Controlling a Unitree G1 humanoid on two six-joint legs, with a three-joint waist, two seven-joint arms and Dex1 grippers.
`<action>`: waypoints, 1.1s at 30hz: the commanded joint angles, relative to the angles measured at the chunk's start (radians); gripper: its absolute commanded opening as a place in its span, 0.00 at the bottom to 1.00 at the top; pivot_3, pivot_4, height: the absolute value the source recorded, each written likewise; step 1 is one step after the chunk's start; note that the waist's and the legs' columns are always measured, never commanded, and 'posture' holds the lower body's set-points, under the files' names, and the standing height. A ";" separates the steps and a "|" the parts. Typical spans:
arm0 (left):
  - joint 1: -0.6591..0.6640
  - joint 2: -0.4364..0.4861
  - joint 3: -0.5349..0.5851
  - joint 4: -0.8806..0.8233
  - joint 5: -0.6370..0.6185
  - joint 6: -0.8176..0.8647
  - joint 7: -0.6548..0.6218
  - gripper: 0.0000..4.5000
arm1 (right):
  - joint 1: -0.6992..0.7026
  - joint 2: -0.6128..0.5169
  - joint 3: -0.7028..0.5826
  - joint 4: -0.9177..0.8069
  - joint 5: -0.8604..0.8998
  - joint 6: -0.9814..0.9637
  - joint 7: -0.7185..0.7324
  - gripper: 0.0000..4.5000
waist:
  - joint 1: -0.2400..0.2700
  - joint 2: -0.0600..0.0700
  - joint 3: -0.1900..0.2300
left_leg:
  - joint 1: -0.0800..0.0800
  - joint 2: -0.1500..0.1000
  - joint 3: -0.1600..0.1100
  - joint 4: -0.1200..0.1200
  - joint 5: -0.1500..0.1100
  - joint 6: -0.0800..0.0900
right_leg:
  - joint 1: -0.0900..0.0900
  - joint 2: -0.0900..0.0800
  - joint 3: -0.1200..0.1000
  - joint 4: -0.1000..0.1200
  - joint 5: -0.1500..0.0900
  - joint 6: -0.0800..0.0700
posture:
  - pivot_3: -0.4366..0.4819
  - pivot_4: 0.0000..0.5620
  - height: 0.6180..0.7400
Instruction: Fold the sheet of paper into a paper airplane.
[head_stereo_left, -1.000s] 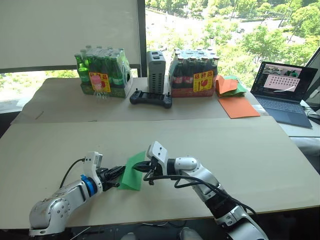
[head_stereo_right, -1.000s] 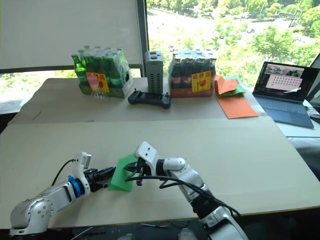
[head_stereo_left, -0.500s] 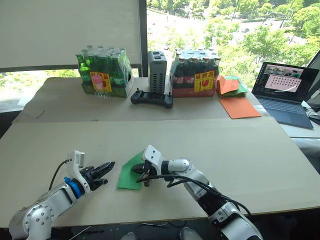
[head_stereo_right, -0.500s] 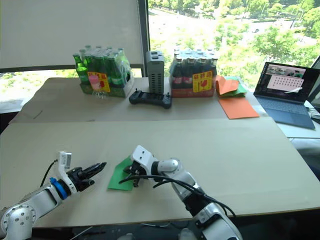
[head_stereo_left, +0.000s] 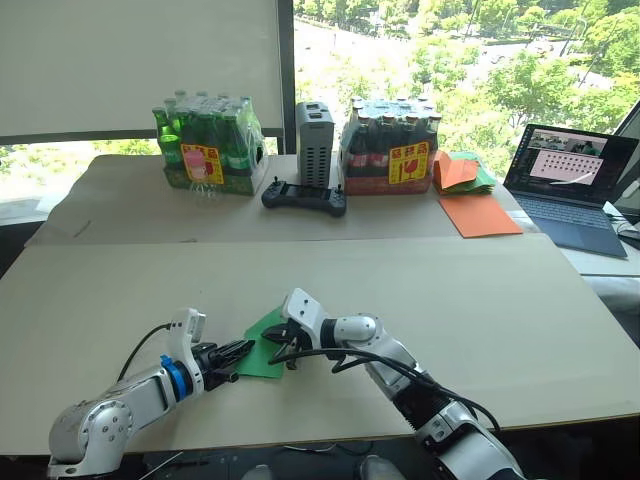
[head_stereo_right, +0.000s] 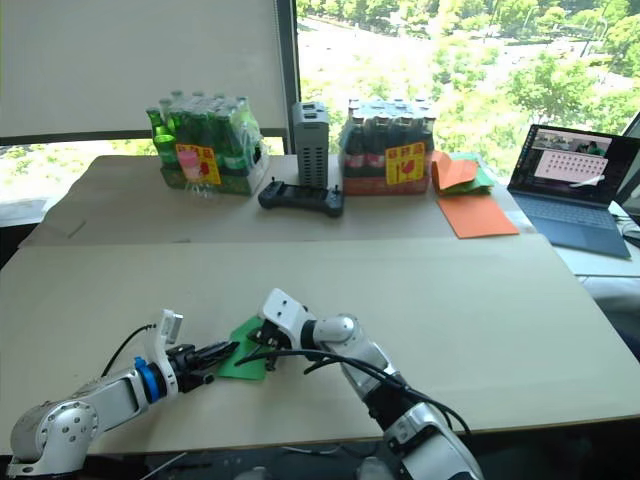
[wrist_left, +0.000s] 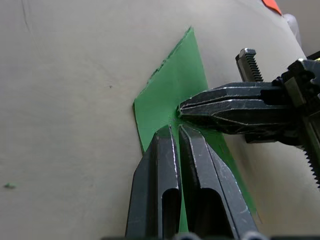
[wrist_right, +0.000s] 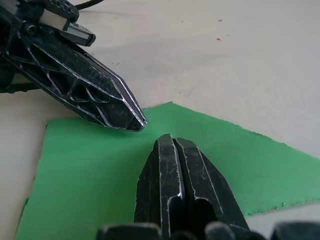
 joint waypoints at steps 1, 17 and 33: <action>-0.002 0.008 -0.039 0.019 0.041 -0.017 -0.023 0.05 | 0.013 -0.016 -0.020 -0.057 0.001 0.017 -0.003 0.00 | 0.001 0.000 0.000 | 0.000 0.000 0.000 0.000 0.000 0.000 | 0.000 0.000 0.000 0.000 0.000 0.000 | 0.48 0.27 0.89; -0.037 0.008 -0.062 0.049 0.070 -0.012 -0.061 0.05 | 0.082 -0.072 -0.026 -0.220 0.059 0.104 0.036 0.00 | 0.006 0.000 0.000 | 0.000 0.000 0.000 0.000 0.000 0.000 | 0.000 -0.001 0.000 0.000 0.000 0.000 | 0.48 0.27 0.89; -0.026 0.000 -0.035 0.013 0.057 0.009 -0.053 0.05 | 0.011 -0.039 -0.044 -0.025 -0.007 0.048 -0.078 0.00 | 0.000 0.000 0.000 | 0.001 0.000 0.000 0.000 0.000 0.000 | 0.001 0.000 0.000 0.001 0.000 0.000 | 0.48 0.27 0.89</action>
